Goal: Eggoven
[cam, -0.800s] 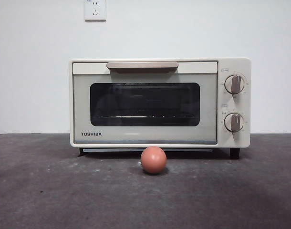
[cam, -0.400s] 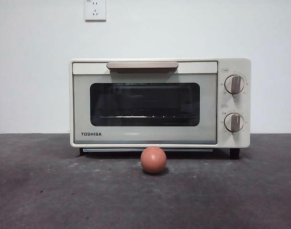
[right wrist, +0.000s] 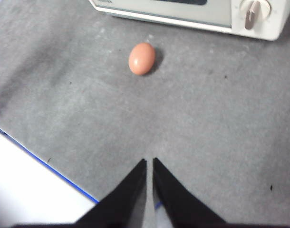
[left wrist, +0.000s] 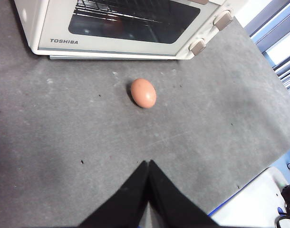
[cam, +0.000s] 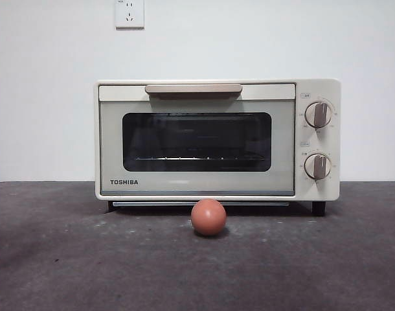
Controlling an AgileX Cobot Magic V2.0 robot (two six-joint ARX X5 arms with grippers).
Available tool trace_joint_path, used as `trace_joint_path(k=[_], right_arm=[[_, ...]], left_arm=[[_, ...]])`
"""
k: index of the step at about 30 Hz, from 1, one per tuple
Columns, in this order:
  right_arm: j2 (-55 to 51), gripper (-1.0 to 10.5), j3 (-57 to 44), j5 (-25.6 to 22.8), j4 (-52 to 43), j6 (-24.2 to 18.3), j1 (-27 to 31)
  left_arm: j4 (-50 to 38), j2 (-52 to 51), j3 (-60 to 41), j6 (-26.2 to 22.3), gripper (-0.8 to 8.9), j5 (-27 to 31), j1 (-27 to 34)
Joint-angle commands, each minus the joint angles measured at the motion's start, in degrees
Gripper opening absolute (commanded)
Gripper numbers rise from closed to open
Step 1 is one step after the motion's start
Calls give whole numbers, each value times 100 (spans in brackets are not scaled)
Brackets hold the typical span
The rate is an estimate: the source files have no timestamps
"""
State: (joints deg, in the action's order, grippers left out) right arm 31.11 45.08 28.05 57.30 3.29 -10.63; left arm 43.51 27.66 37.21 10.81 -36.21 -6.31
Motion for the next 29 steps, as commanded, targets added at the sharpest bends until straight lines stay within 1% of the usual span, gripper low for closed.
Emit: trace_joint_path(k=[1, 2, 3, 9, 14, 17, 20, 24, 27, 29], right_arm=[[26, 198, 103, 50, -125, -7, -28], [26, 260, 103, 66, -157, 72, -31], [28, 295, 103, 66, -186, 164, -35], [267, 300, 111, 260, -586, 588, -208], [754, 300, 122, 225, -1224, 942, -632], [1255, 300, 127, 9, -1716, 1193, -1043], [1812, 300, 155, -308, -2179, 1353, -1480], [2603, 300, 166, -778, -2948, 1694, -2020], [3211, 300, 240, -1150, -3383, 1937, -2295], [3593, 300, 363, -1355, -3506, 2028, -2426]], left_arm=[[-68, 28, 98, -114, 6, -26, -15], [-68, 28, 98, -114, 6, -26, -15], [-70, 28, 98, -111, 6, -26, -15], [-142, 28, 98, -107, 6, -26, -15], [-144, 35, 98, -107, 6, -26, -15], [-144, 37, 98, -105, 6, -26, -15], [-144, 37, 98, -107, 6, -26, -15], [-144, 37, 98, -107, 6, -26, -15], [-144, 37, 98, -107, 6, -26, -15], [-144, 37, 98, -107, 6, -26, -15]])
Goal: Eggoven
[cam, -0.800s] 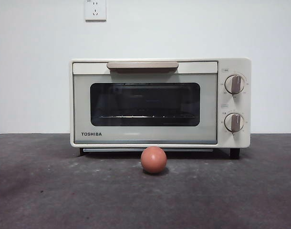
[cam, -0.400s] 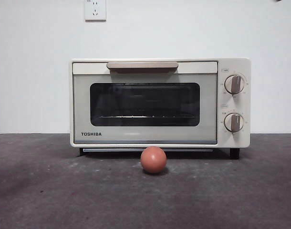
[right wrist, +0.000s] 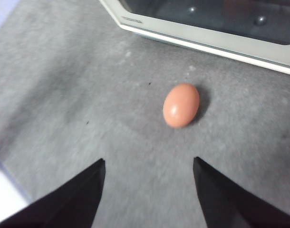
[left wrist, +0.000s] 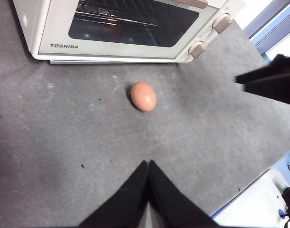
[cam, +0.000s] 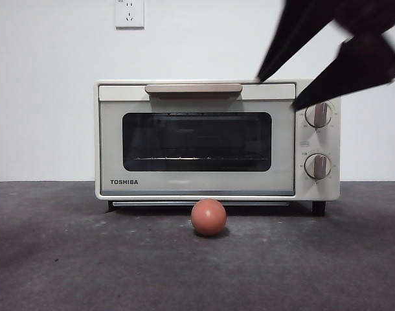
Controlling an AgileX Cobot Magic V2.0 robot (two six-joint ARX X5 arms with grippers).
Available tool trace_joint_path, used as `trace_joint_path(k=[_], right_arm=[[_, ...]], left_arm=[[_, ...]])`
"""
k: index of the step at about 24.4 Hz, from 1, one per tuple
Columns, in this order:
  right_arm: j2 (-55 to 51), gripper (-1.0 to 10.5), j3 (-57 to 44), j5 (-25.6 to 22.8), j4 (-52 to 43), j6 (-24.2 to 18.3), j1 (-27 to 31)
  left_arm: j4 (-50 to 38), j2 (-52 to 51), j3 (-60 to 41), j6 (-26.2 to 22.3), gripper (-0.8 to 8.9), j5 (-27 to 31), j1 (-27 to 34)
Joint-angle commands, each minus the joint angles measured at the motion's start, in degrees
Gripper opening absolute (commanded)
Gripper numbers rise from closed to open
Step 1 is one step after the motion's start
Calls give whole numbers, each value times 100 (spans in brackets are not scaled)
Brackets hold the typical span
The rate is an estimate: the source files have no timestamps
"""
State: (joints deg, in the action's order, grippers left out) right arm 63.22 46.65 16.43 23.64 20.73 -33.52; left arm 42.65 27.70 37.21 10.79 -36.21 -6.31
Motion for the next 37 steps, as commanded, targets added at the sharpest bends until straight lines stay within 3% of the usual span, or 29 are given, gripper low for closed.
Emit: trace_joint_path(k=[1, 13, 30, 37], right_arm=[[597, 300, 304, -302, -151, 286, -201], [3126, 300, 1827, -1213, 33, 286, -691], [4404, 298, 1937, -1410, -568, 483, -756], [4404, 88, 1937, -1475, -522, 479, -800]], left_arm=[[-61, 33, 98, -105, 6, -26, -15], [-55, 33, 98, -107, 6, -26, -136], [-48, 35, 98, -109, 6, -22, -389], [-55, 35, 98, -111, 6, -22, -389]])
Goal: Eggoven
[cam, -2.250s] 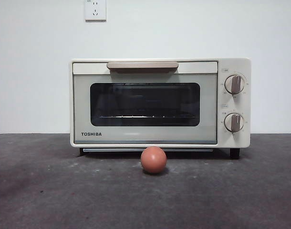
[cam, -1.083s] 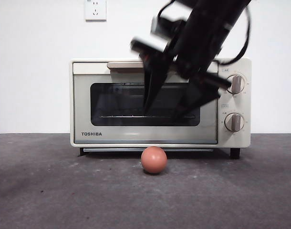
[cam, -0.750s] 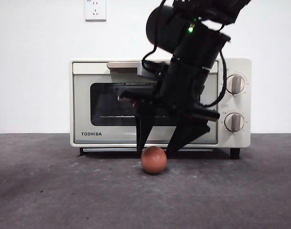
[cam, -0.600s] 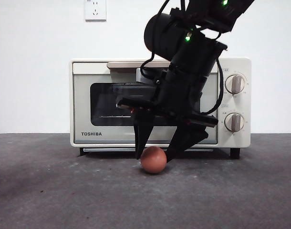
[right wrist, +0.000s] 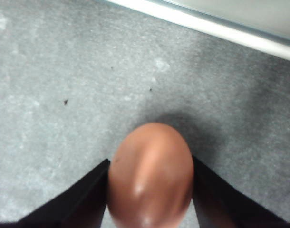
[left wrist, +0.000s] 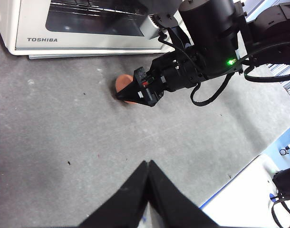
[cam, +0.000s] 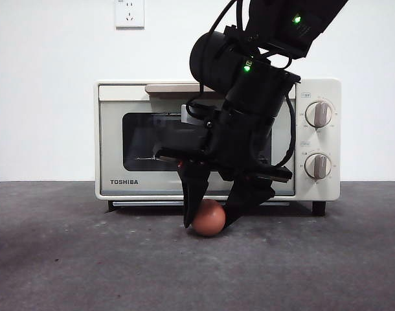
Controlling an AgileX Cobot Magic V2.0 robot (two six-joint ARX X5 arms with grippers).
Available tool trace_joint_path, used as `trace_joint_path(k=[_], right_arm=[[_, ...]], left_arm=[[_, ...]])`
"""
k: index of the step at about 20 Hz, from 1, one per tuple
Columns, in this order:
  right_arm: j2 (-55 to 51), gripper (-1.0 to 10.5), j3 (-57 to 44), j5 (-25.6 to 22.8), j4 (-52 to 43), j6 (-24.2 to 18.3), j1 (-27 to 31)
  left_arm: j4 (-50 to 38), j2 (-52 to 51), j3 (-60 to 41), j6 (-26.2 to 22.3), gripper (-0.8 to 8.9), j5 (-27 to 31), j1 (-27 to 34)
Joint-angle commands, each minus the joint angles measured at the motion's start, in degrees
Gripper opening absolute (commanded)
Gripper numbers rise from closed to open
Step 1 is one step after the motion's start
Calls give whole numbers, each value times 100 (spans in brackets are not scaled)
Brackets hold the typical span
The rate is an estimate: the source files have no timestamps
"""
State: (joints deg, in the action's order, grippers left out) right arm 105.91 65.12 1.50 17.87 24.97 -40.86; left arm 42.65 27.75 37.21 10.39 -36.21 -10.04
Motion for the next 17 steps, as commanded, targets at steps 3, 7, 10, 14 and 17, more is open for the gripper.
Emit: trace_joint_path(k=[3, 7, 10, 14, 17], right_arm=[[131, 2, 90, 22, 59, 20, -74], [-92, 3, 90, 15, 249, -181, -98], [-599, 3, 90, -4, 654, -431, -221], [-1596, 3, 90, -122, 1200, -780, -542], [-2444, 3, 90, -564, 1657, -918, -807]], left_arm=[[-81, 33, 98, -70, 6, -20, -15], [-330, 166, 98, -24, 6, -11, -15], [-710, 481, 179, 81, 6, 11, -24], [-1268, 1202, 579, 81, 6, 225, -256], [-1770, 1912, 933, 79, 6, 518, -566]])
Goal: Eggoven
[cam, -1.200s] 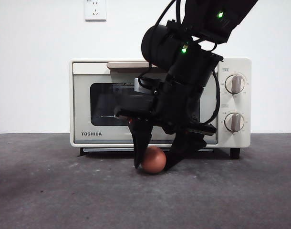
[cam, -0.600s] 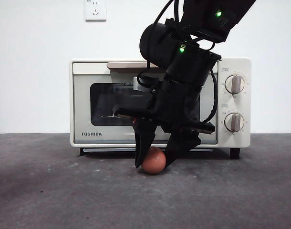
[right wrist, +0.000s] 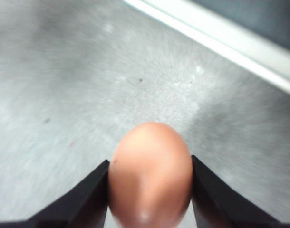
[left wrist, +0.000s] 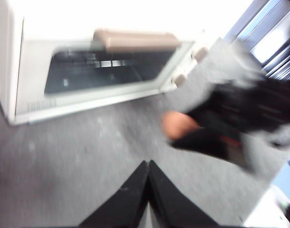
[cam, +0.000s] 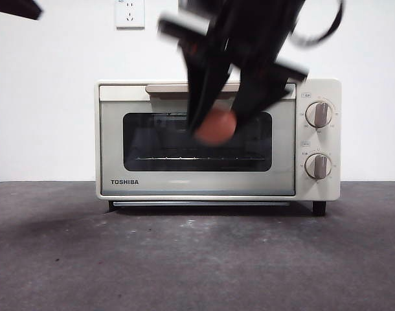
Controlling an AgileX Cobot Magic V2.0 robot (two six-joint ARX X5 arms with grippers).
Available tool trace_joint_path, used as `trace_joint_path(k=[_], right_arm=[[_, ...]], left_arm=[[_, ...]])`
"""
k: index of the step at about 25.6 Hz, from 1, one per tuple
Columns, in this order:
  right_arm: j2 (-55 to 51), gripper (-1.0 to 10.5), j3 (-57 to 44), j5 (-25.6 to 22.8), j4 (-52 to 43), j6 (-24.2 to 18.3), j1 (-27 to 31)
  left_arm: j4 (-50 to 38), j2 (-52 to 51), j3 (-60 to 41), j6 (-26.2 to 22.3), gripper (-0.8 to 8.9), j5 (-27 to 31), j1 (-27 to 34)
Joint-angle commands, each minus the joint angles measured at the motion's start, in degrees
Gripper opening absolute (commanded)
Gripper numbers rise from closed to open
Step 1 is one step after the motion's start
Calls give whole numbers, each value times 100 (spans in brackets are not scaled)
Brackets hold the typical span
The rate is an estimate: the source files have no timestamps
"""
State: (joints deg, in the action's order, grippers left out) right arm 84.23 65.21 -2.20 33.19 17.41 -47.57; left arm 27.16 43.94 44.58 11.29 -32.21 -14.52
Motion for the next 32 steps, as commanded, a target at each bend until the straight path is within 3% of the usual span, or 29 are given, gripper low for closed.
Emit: trace_joint_path(k=[1, 6, 14, 24, 32], right_arm=[[-584, 3, 81, -337, 297, -166, -201], [-1856, 3, 81, -887, 986, -179, -267], [-2872, 3, 74, -1471, 1572, -184, -267], [-3438, 2, 68, -1598, 1834, -184, -267], [-3615, 3, 68, -1635, 1832, -186, -267]], left_arm=[[-457, 577, 315, -11, 6, 227, -240], [-1331, 1930, 990, -33, 6, 400, -636], [-1674, 3161, 1773, -249, 6, 767, -901], [-1786, 4242, 2610, -538, 6, 1130, -1241], [-1845, 4732, 2708, -592, 6, 1329, -1390]])
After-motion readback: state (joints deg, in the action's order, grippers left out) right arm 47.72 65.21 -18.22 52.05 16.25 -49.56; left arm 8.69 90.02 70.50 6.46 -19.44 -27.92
